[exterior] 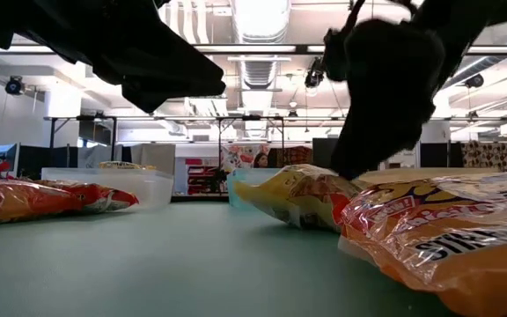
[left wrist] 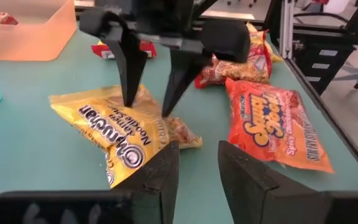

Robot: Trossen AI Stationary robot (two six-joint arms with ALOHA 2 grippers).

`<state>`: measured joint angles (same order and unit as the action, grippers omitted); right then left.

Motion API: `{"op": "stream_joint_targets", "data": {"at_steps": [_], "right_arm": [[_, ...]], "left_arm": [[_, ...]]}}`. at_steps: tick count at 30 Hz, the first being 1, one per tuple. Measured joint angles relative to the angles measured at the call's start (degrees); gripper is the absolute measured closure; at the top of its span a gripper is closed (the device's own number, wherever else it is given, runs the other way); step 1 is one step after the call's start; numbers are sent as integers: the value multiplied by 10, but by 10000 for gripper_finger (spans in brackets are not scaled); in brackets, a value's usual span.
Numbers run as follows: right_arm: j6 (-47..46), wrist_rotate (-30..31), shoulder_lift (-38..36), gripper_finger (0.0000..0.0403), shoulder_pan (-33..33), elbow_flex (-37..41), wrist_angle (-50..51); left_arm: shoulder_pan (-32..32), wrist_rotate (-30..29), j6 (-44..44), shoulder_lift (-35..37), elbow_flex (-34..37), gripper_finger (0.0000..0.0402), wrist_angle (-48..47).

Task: Sort Maruchan noodles
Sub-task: Put the yellow noodle pack into the transparent bin

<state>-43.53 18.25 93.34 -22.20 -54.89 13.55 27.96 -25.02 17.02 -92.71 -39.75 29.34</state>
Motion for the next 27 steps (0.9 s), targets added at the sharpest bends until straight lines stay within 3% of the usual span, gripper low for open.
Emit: {"op": "stream_joint_targets", "data": {"at_steps": [11, 19, 27], "right_arm": [[-9, -6, 62, 172, 0, 2, 20], [-1, -13, 66, 172, 0, 3, 25], [48, -7, 68, 172, -1, 5, 22]], "left_arm": [[-25, 0, 9, 0, 0, 231, 0], [-85, 1, 115, -25, 0, 197, 11], [-127, 103, 186, -89, 0, 196, 78]]}}
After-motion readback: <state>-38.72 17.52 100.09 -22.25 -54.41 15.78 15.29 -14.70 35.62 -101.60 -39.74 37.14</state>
